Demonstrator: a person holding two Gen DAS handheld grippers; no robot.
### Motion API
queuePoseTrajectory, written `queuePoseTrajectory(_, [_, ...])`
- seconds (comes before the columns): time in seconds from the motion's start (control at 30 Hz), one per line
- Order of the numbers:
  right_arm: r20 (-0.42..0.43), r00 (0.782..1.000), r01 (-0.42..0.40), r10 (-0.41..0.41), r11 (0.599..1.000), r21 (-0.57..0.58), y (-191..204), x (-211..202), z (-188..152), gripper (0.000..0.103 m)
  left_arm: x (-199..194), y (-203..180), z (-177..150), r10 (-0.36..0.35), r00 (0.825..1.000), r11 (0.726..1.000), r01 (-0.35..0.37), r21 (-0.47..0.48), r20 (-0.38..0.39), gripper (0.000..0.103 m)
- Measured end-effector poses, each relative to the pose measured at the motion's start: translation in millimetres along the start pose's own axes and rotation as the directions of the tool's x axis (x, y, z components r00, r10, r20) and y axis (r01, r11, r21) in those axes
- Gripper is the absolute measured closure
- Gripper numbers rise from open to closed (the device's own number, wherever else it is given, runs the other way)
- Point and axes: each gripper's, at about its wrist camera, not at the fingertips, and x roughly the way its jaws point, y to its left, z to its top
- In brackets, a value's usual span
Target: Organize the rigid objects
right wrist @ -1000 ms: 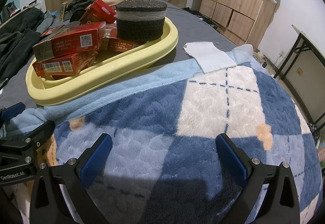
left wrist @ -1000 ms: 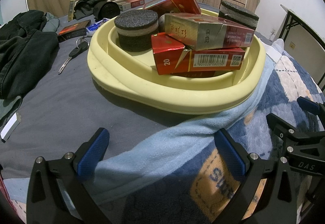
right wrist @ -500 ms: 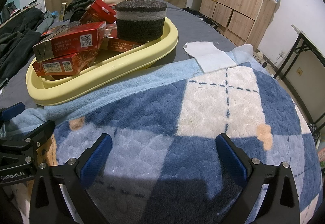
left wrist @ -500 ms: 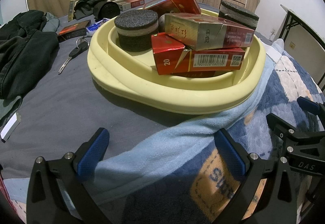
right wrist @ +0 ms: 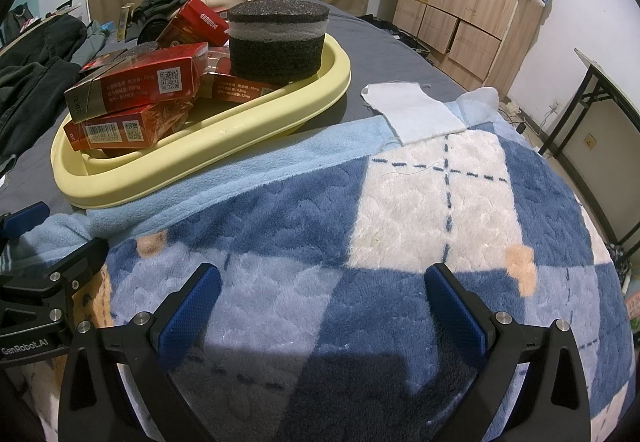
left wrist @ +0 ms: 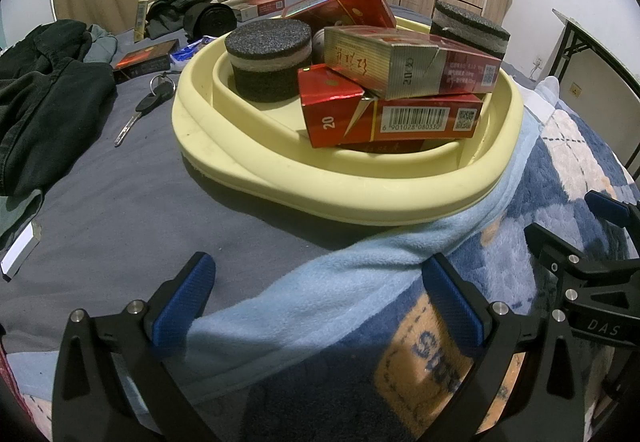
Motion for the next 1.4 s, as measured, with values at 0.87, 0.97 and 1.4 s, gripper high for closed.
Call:
queuePoseTrajectory(0.87, [0.0,1.0,0.0,0.0,1.0,0.0,0.0,-0.4,-0.1,0.0,0.0,-0.2,0.1,0.0,1.0,1.0,0.0,0.0,0.0,0.0])
queuePoseTrajectory(0.97, [0.0,1.0,0.0,0.0,1.0,0.0,0.2,-0.5,-0.1,0.0,0.0,-0.1,0.0,0.0,1.0,1.0,0.0,0.0,0.0,0.0])
queuePoseTrajectory(1.4, [0.0,1.0,0.0,0.0,1.0,0.0,0.1,-0.6,-0.1,0.0,0.0,0.1,0.0,0.0,1.0,1.0,0.0,0.0,0.0,0.0])
